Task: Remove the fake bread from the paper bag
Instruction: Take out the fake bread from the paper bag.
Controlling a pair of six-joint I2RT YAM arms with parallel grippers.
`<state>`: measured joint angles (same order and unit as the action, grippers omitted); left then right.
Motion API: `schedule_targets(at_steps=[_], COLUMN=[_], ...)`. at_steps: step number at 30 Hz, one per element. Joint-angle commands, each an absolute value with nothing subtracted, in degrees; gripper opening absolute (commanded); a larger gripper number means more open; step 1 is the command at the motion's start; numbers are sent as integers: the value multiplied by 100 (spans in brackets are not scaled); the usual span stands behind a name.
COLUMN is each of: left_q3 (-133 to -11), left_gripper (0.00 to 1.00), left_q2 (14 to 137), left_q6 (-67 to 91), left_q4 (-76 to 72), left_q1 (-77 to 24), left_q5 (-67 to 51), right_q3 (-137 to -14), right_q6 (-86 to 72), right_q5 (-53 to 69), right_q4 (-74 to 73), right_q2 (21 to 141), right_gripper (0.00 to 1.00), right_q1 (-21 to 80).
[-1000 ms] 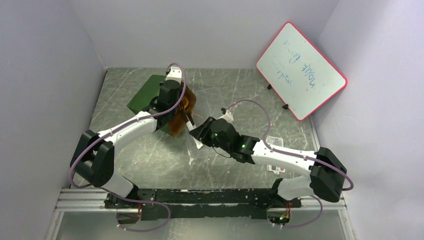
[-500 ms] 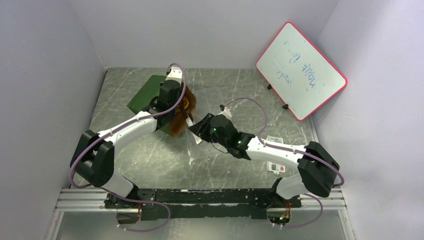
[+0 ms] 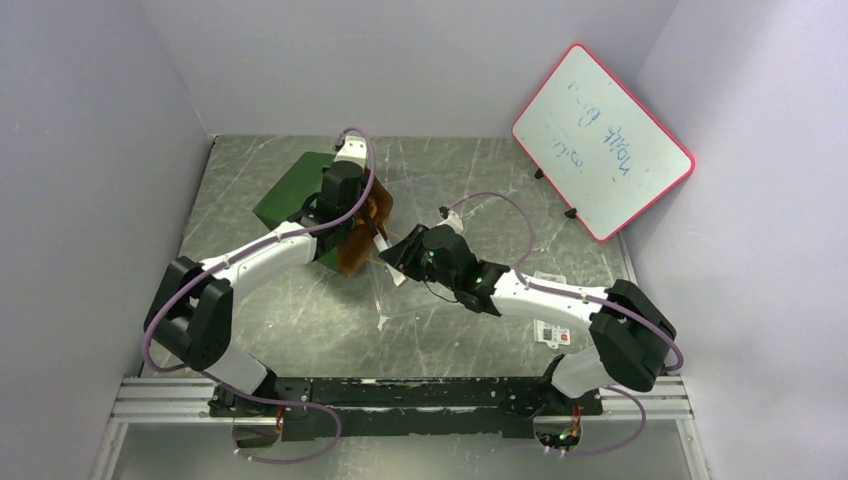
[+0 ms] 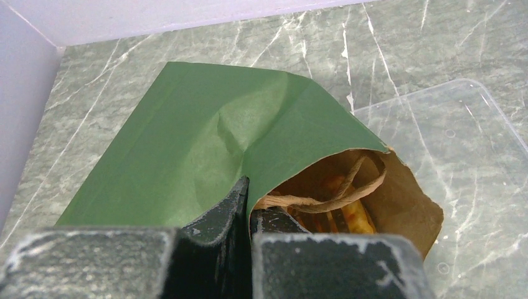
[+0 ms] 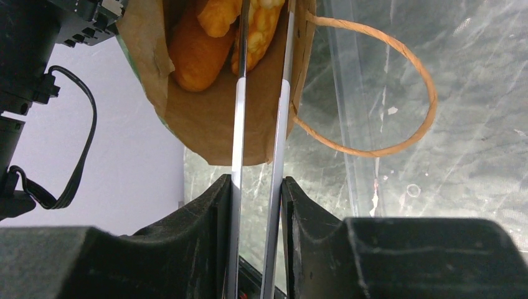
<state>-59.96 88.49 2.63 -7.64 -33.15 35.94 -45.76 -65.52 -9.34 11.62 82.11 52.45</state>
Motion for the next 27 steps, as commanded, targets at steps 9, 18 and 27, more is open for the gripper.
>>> schedule_targets(at_steps=[9, 18, 27], left_q3=[-6310, -6376, -6357], left_gripper=[7, 7, 7], left_q2=[8903, 8926, 9016], left_q6=[496, 486, 531], left_q4=[-642, -602, -618], left_q1=[-3258, -3261, -3206], left_q5=[3625, 3599, 3596], right_q3=[-4511, -4429, -4405], right_q6=[-6371, -6483, -6416], right_q5=[-625, -563, -812], right_q4=[1565, 1660, 1430], right_q2=[8193, 8338, 8070], right_gripper=[43, 30, 0], right_q1=[5192, 5196, 5202])
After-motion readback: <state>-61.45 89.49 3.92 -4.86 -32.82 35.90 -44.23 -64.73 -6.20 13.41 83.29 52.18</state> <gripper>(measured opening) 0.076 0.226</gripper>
